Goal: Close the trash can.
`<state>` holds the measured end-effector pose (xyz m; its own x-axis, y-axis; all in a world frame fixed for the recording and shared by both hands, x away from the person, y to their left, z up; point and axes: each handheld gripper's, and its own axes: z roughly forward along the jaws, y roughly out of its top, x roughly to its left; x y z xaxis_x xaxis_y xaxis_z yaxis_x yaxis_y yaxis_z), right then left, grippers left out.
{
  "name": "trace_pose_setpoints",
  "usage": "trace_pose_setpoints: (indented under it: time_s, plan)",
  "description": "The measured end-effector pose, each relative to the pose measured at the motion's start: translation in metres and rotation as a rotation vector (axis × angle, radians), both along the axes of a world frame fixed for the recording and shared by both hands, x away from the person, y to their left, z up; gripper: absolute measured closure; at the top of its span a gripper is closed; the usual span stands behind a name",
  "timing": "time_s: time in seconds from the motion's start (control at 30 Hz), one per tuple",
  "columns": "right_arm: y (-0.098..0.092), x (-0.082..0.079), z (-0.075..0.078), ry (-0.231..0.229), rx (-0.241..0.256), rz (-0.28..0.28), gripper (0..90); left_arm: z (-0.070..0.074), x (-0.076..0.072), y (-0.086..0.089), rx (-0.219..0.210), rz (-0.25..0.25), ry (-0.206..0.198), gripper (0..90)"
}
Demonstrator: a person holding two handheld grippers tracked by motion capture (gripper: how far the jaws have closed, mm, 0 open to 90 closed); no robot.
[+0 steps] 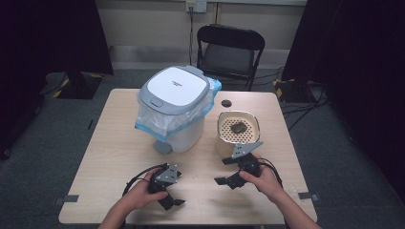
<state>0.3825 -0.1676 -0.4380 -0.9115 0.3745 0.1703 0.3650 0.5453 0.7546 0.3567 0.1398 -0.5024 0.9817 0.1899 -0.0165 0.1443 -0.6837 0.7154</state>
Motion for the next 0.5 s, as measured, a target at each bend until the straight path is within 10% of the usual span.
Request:
trace_pose_setpoints:
  time_s: [0.5]
  plan:
    - [-0.005,-0.002,-0.02,0.012,-0.021,-0.01,14.3,0.0,0.0,0.0,0.001,0.001,-0.001,0.0]
